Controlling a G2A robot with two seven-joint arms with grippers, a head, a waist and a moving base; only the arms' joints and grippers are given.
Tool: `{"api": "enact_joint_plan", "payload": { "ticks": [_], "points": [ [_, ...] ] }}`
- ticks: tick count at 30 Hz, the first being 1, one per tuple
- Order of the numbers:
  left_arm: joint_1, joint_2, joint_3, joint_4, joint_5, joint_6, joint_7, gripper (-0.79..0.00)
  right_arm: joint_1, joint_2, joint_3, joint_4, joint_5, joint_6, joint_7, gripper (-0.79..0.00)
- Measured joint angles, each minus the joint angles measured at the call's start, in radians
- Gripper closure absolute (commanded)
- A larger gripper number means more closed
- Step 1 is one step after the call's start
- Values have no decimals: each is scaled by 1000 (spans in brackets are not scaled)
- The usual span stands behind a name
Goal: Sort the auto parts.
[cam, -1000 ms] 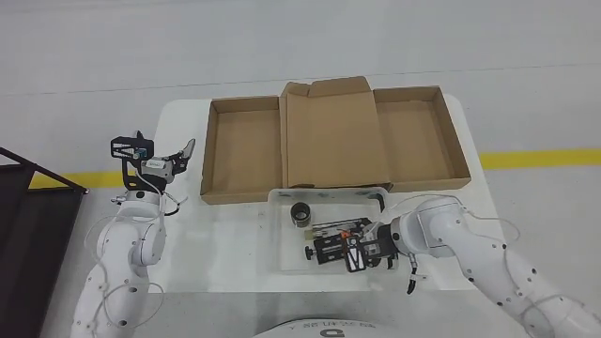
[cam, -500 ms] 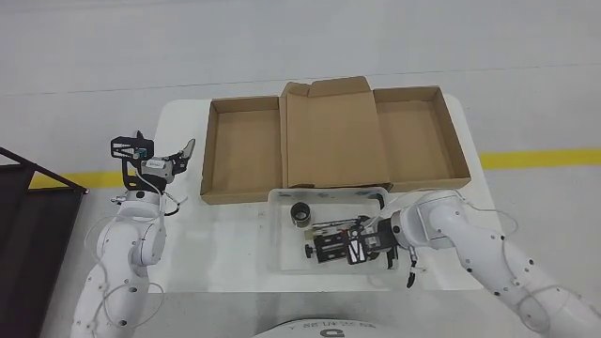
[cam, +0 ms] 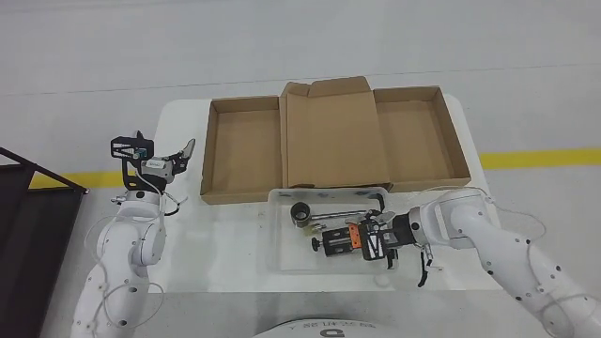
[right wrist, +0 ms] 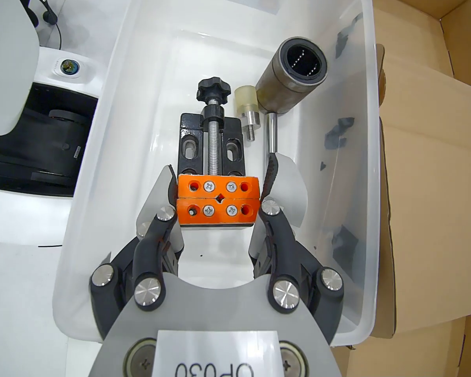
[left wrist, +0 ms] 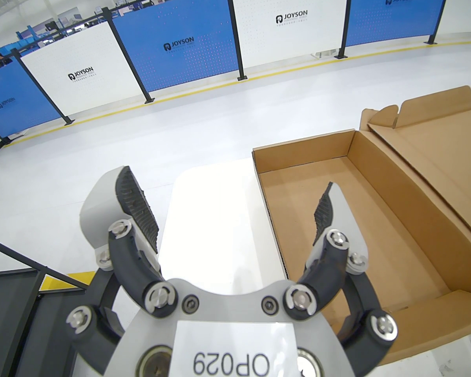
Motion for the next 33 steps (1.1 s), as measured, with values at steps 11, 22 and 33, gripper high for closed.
{"api": "enact_joint_plan", "payload": {
  "ticks": [11, 22, 33],
  "points": [
    [0, 0, 0, 0, 0, 0, 0, -785, -53, 45, 108, -15, 55, 0, -271, 0],
    [0, 0, 0, 0, 0, 0, 0, -785, -131, 89, 349, 119, 160, 0, -658, 0],
    [0, 0, 0, 0, 0, 0, 0, -785, 118, 63, 261, 491, 532, 1, -445, 0]
  ]
}}
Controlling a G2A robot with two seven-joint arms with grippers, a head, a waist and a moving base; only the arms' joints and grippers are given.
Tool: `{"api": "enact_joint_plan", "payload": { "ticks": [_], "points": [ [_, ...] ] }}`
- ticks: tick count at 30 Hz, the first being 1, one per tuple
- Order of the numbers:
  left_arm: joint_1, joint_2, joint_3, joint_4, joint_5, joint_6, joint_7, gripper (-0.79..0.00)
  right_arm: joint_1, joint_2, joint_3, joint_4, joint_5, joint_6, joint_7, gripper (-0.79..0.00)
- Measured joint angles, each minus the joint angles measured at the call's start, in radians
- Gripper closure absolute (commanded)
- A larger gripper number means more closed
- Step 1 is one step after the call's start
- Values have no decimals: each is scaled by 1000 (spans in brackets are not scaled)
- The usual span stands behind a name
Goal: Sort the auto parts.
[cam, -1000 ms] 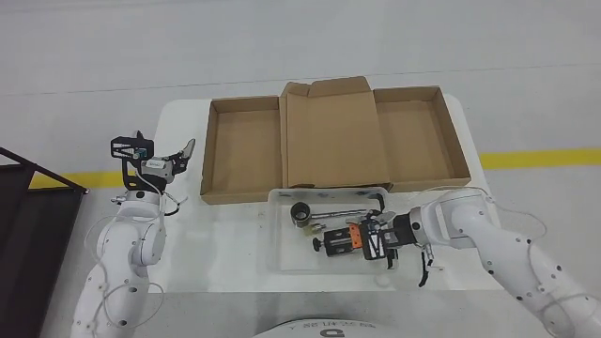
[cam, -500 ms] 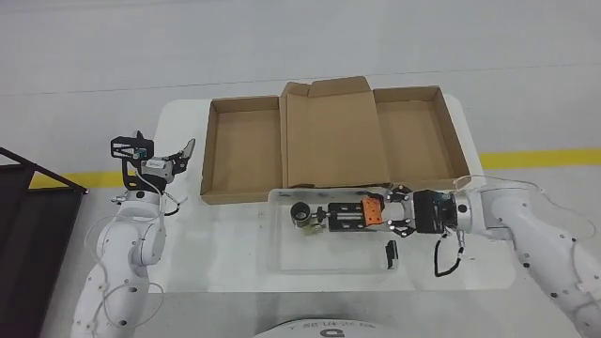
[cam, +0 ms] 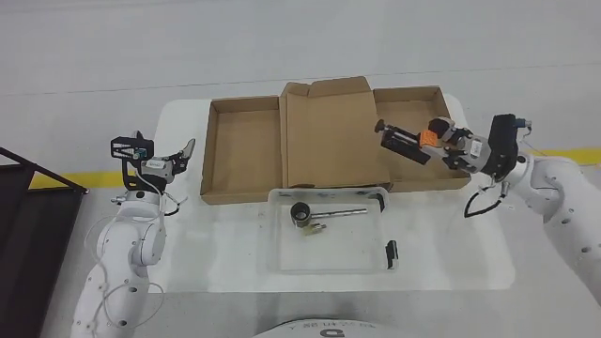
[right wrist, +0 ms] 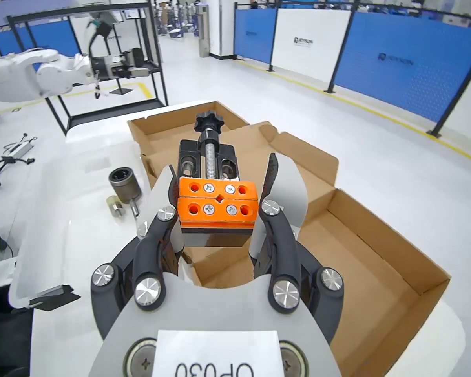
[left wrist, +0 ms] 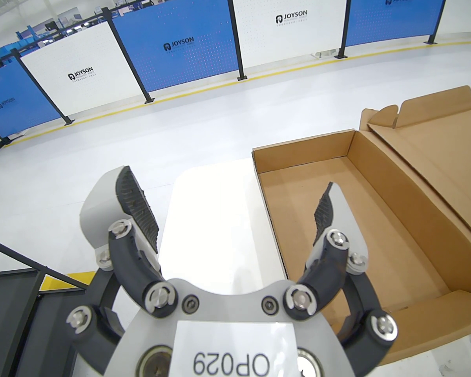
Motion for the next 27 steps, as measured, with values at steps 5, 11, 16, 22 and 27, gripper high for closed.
{"api": "enact_joint_plan", "payload": {
  "ticks": [5, 11, 16, 22, 27],
  "points": [
    [0, 0, 0, 0, 0, 0, 0, -785, 155, -44, -134, 146, 117, 8, 131, 0],
    [0, 0, 0, 0, 0, 0, 0, -785, 332, -117, -286, 395, 222, 41, 210, 0],
    [0, 0, 0, 0, 0, 0, 0, -785, 413, -166, -355, 536, 247, 106, 229, 0],
    [0, 0, 0, 0, 0, 0, 0, -785, 464, -206, -395, 638, 230, 109, 201, 0],
    [0, 0, 0, 0, 0, 0, 0, -785, 489, -228, -411, 693, 198, 137, 178, -142]
  ]
}}
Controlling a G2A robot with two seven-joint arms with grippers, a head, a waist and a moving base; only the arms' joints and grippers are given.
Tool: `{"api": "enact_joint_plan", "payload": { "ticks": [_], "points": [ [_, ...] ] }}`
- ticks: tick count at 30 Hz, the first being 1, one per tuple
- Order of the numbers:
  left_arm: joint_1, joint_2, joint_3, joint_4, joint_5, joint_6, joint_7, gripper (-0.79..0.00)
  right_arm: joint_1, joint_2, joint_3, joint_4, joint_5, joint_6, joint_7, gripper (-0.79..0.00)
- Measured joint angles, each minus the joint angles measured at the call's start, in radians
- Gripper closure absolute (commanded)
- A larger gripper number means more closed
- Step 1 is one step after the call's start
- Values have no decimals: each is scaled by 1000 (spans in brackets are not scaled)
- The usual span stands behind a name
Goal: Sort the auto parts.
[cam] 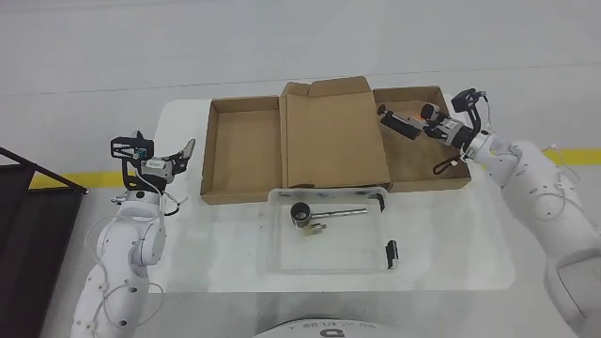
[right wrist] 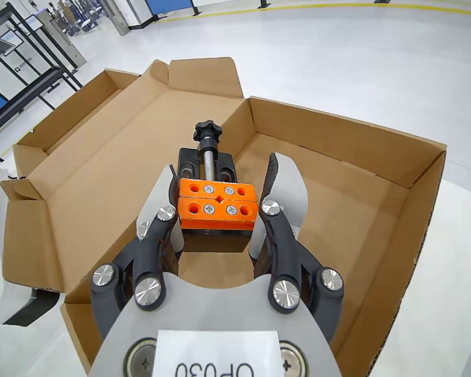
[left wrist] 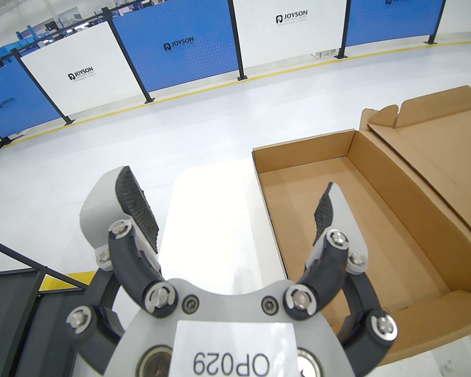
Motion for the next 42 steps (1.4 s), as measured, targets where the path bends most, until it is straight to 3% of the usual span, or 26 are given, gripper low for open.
{"api": "enact_joint_plan", "payload": {
  "ticks": [6, 8, 9, 20, 27, 34, 42],
  "points": [
    [0, 0, 0, 0, 0, 0, 0, -785, 18, -16, 3, 59, 0, 3, -16, -385],
    [0, 0, 0, 0, 0, 0, 0, -785, 21, -19, 4, 69, -6, 2, -20, -613],
    [0, 0, 0, 0, 0, 0, 0, -785, 22, -21, 4, 73, -12, 3, -22, -785],
    [0, 0, 0, 0, 0, 0, 0, -785, 16, -29, 23, 82, -42, -7, -54, -785],
    [0, 0, 0, 0, 0, 0, 0, -785, -32, -8, 61, -15, -124, -62, -136, -785],
    [0, 0, 0, 0, 0, 0, 0, -785, -198, 51, 160, -289, -286, -128, -261, -785],
    [0, 0, 0, 0, 0, 0, 0, -785, -479, 113, 326, -679, -424, -75, -271, -785]
  ]
}}
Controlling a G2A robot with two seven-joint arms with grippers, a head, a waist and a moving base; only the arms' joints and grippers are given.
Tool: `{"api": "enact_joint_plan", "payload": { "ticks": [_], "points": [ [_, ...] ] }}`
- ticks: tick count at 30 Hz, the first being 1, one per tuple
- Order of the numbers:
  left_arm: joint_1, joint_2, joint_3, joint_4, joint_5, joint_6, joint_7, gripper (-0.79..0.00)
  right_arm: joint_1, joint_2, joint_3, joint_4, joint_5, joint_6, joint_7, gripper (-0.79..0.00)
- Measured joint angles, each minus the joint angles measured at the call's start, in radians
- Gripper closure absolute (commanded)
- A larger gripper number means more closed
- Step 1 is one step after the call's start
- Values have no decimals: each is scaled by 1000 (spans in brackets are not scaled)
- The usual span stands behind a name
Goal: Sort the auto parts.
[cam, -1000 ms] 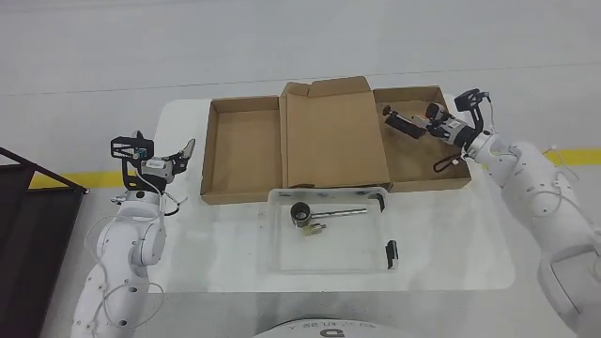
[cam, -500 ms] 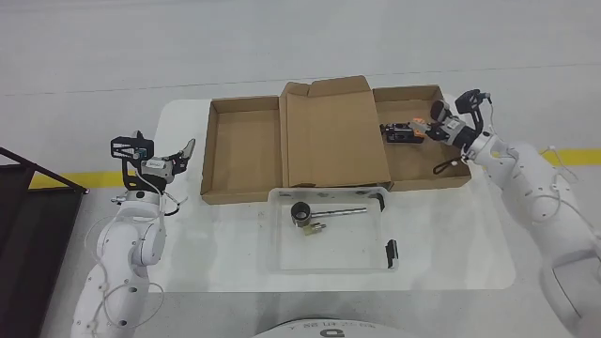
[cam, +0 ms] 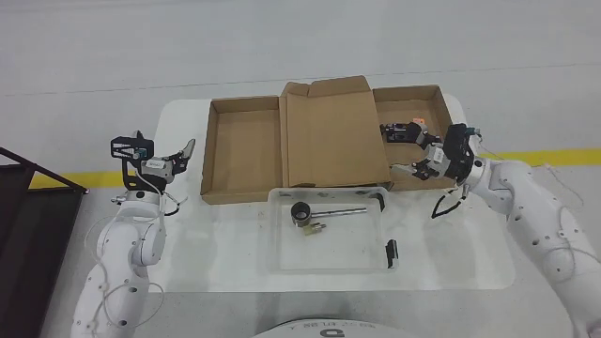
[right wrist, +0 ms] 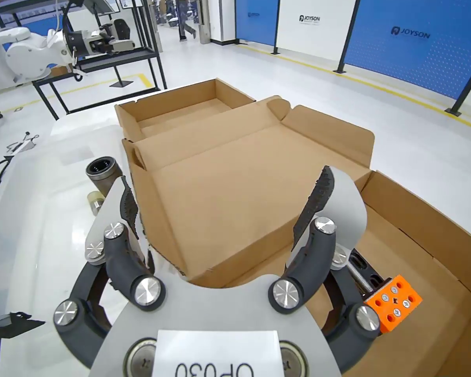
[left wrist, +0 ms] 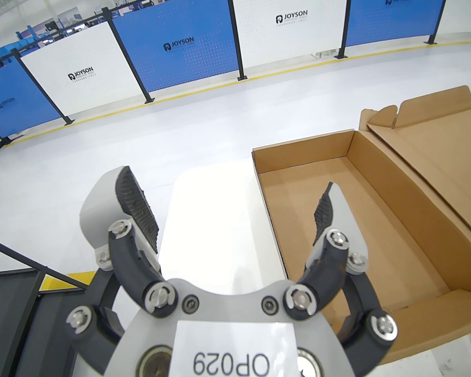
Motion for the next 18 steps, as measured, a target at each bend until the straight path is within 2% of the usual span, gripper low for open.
{"api": "enact_joint_plan", "payload": {
  "ticks": [3, 11, 12, 14, 16, 18],
  "points": [
    [0, 0, 0, 0, 0, 0, 0, -785, -49, 7, 32, -48, -6, 16, -1, -785],
    [0, 0, 0, 0, 0, 0, 0, -785, -44, 6, 26, -49, -8, 16, 2, -785],
    [0, 0, 0, 0, 0, 0, 0, -785, -47, 5, 21, -64, -17, 17, 12, -656],
    [0, 0, 0, 0, 0, 0, 0, -785, -57, 5, 20, -104, -42, 22, 28, -499],
    [0, 0, 0, 0, 0, 0, 0, -785, -79, 8, 31, -153, -76, 22, 30, -409],
    [0, 0, 0, 0, 0, 0, 0, -785, -111, 13, 46, -212, -124, 19, 31, -385]
  ]
}}
